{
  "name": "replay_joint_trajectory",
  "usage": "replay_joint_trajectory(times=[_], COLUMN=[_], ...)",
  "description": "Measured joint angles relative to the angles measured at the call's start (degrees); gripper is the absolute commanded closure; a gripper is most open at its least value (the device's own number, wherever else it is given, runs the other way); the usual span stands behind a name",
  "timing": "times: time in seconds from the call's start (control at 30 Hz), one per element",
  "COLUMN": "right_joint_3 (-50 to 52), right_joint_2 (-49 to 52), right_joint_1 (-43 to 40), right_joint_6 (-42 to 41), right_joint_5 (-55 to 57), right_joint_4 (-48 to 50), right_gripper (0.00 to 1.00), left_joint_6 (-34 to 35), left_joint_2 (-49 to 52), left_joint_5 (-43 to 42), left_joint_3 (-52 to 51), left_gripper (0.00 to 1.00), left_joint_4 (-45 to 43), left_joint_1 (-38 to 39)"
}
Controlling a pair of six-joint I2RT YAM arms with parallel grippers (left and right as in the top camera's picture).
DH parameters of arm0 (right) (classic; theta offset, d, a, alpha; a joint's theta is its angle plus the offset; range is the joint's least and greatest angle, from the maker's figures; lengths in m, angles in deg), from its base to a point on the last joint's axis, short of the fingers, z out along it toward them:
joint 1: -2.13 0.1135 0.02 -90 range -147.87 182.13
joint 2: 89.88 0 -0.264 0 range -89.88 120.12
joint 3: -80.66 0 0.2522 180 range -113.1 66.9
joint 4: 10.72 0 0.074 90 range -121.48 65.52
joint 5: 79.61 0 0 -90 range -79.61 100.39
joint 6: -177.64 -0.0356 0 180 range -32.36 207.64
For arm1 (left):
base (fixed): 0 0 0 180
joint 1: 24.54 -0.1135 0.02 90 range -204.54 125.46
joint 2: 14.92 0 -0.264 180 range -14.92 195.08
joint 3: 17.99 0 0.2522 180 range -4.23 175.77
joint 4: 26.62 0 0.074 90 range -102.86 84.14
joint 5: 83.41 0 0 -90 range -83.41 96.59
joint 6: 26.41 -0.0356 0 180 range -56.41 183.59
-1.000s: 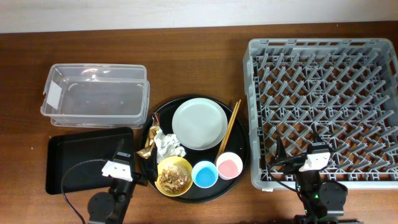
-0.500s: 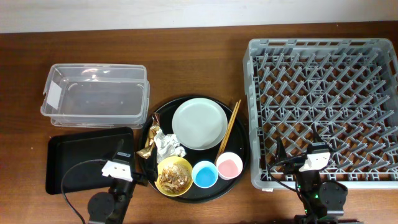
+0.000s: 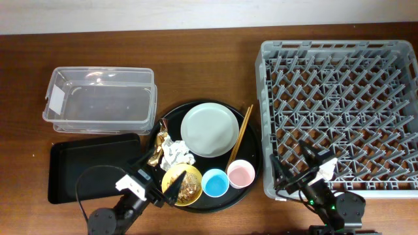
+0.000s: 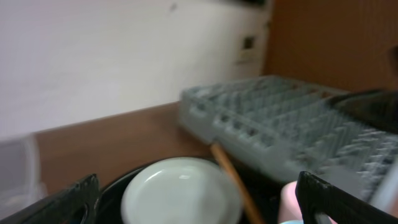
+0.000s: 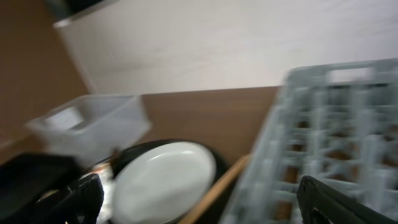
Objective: Sort waste into correct bins and load items into the dishwasher rack
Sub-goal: 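Grasp the pink cup with the right gripper and lift it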
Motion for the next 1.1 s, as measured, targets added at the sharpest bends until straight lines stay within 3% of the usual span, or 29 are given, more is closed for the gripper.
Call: replay_joint_trajectory(times=[0.07,0.17,0.2,0.3,0.37,0.43,0.5,0.6,0.7,0.77,0.87,0.9,1.1], right_joint_3=[-2.8,-19.2,-28.2,-50.4,-62.2,-67.0,-68.1,-68.1,-68.2,-68.2,-68.3,-68.4,-68.5], right_joint_2=[0.2,2.2,5.0,20.3,32.4,40.2,45.5,48.8,46.6,43.4,38.2,36.9,36.4], right_joint_1=[0.0,0.0,0.0,0.0,0.0,0.0,0.0,0.0,0.0,0.0,0.0,0.0,0.0], right_joint_6=[-1.0,-1.6,-1.7,4.9,8.7,10.1,10.8,9.4,1.7,-1.8,-5.2,-6.0,-6.4], right_joint_5=[-5.0,-8.2,-8.9,-8.5,-5.8,-5.9,-6.0,-2.4,11.3,15.0,17.0,17.3,17.9], right_joint_4=[-0.5,-6.6,-13.6,-47.3,-63.4,-71.5,-75.3,-77.1,-81.9,-81.8,-81.6,-83.0,-85.7], right_gripper=[0.02,0.02,0.02,0.02,0.01,0.02,0.02,0.02,0.02,0.02,0.02,0.02,0.02], left_joint_6=[1.8,2.9,3.1,3.4,3.4,3.5,3.5,3.4,3.9,5.9,8.9,9.4,10.4], left_joint_2=[0.3,5.6,10.6,24.8,34.5,44.1,48.4,52.0,53.9,57.1,67.4,70.8,85.2], left_joint_5=[-3.3,-1.7,-1.3,-2.2,-4.2,-7.2,-12.5,-13.8,0.0,10.2,22.8,25.4,29.4], left_joint_3=[5.7,22.0,29.5,46.8,57.9,64.4,64.6,64.7,65.1,65.2,65.2,65.2,65.2], left_gripper=[0.0,0.0,0.0,0.0,0.0,0.0,0.0,0.0,0.0,0.0,0.0,0.05,0.24], left_joint_4=[1.8,18.4,24.4,40.7,54.2,60.1,61.0,63.1,69.9,69.7,62.4,59.0,44.2], left_joint_1=[0.0,0.0,0.0,0.0,0.0,-0.1,-0.1,0.2,11.7,21.0,36.5,39.1,41.4])
